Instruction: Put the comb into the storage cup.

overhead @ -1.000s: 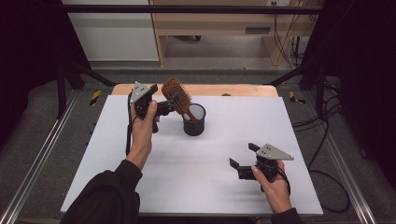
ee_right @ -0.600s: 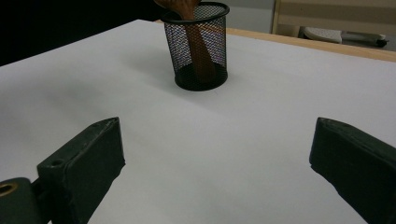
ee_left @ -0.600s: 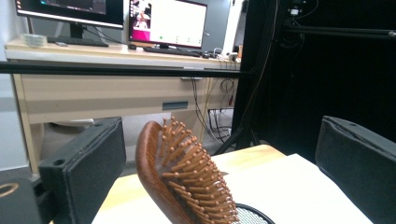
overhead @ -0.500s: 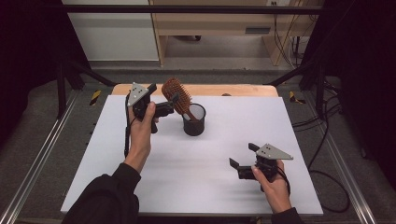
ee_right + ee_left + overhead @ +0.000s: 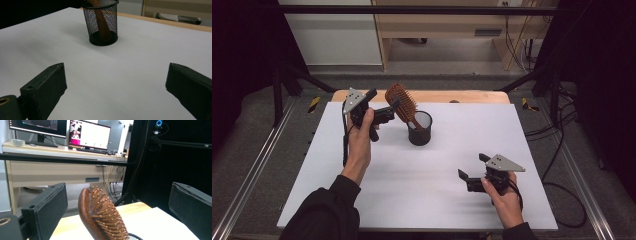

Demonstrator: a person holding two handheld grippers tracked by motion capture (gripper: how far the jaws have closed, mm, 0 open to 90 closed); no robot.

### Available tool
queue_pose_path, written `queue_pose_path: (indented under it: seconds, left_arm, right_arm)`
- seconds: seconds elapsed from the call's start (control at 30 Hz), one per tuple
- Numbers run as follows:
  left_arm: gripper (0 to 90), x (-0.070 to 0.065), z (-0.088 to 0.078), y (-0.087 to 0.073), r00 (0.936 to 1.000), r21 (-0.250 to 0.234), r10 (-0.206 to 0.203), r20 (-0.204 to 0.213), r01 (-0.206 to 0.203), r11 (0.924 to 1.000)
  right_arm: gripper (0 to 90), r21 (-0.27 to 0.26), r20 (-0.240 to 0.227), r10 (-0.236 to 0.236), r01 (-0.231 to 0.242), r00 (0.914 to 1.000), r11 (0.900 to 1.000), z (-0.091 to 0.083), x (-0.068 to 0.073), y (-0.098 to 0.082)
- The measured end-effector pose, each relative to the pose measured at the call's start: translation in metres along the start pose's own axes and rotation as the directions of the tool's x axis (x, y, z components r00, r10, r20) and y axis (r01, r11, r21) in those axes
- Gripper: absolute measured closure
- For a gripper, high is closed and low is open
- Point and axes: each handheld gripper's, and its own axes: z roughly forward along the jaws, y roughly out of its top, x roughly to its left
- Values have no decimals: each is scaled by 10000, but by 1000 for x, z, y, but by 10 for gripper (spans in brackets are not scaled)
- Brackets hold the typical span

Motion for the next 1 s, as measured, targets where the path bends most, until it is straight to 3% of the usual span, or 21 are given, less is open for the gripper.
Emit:
queue_pose_path:
  seconds: [0.23,0.47,1.0]
  left_arm:
    - [25,3,-5,0,10000,123,14,-97,-12,9999]
    - [24,4,-14,-1,9998,181,149,-112,-147,9997]
    - [23,2,-16,-3,9996,247,298,-17,-298,9992]
  right_arm:
    - [37,-218,97,19,-16,10000,9998,-5,-5,2]
    - [40,-180,74,-221,223,9997,9996,-3,2,5]
    - [40,-139,82,-273,274,9996,9995,-4,2,4]
